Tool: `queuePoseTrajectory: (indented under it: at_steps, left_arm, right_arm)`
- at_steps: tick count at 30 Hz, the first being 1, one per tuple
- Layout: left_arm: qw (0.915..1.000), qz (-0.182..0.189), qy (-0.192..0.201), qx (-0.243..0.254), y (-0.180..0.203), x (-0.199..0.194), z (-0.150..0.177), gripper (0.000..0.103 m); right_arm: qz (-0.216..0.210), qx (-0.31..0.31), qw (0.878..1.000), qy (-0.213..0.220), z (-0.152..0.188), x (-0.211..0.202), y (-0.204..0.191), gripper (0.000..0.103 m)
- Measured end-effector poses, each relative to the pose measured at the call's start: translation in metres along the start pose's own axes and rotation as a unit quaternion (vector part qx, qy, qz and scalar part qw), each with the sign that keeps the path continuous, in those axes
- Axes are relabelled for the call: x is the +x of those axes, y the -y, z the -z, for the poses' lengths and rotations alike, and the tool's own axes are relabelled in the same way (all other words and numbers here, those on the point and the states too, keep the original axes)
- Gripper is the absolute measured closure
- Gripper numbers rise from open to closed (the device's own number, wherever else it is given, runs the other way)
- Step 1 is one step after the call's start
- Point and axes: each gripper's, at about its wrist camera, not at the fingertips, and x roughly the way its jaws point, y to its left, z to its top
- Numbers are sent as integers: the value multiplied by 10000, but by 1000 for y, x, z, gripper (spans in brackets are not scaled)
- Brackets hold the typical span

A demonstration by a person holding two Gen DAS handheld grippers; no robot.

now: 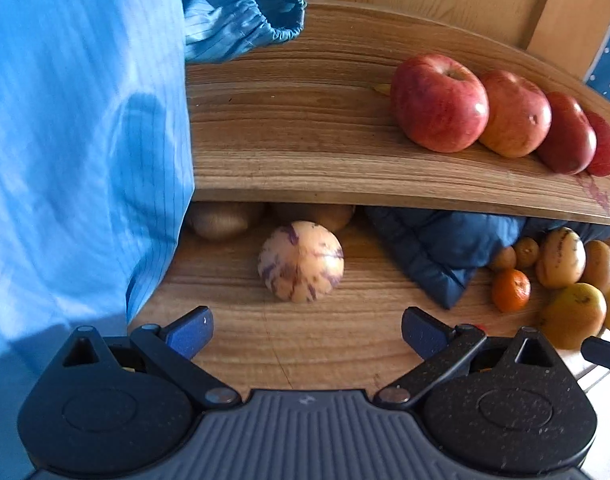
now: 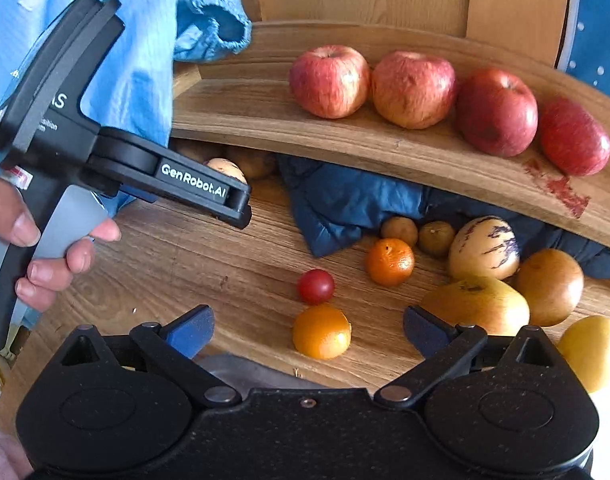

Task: Organize fruits
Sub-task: 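Reach the left tool to the striped pepino while the right tool reaches the cherry tomato, then close left tool on pepino while right tool grips tomato, carry both to tray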

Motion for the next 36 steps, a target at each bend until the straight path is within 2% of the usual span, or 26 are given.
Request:
queuePoseTrajectory:
  at_steps: [5, 12, 18, 21, 26, 28, 30, 35, 36]
  left_arm:
    - [10000, 47, -63, 17, -7, 17, -13, 1]
    - [9999, 86, 15, 66, -11, 39, -36, 2]
    - [9997, 207, -45, 91, -15, 54, -41, 11]
    - [9996, 252, -23, 95, -16, 59, -41, 16]
    - [9996, 228, 80, 160, -20, 58, -40, 36]
    - [9996, 243, 88, 129, -27, 54, -43, 41]
    - [9994, 315, 101, 109, -31, 54, -44, 44]
    - [9992, 349, 151, 144, -38, 55, -44, 45]
    - [9991, 357, 161, 137, -37, 54, -41, 45]
  right_arm:
    - [-61, 225, 9996, -127, -4, 12, 1, 11]
    - [10, 187, 9996, -211, -8, 23, -2, 20]
    - [44, 65, 9996, -267, -12, 30, -6, 31]
    - [70, 78, 9995, -284, -15, 33, -6, 41]
    - [262, 73, 9991, -323, -19, 40, -7, 54]
    - [302, 41, 9988, -375, -20, 43, -8, 56]
    - [322, -13, 9988, -370, -21, 44, -10, 59]
    - [386, -71, 9986, -349, -24, 47, -12, 77]
    - [379, -71, 9987, -344, -24, 47, -11, 77]
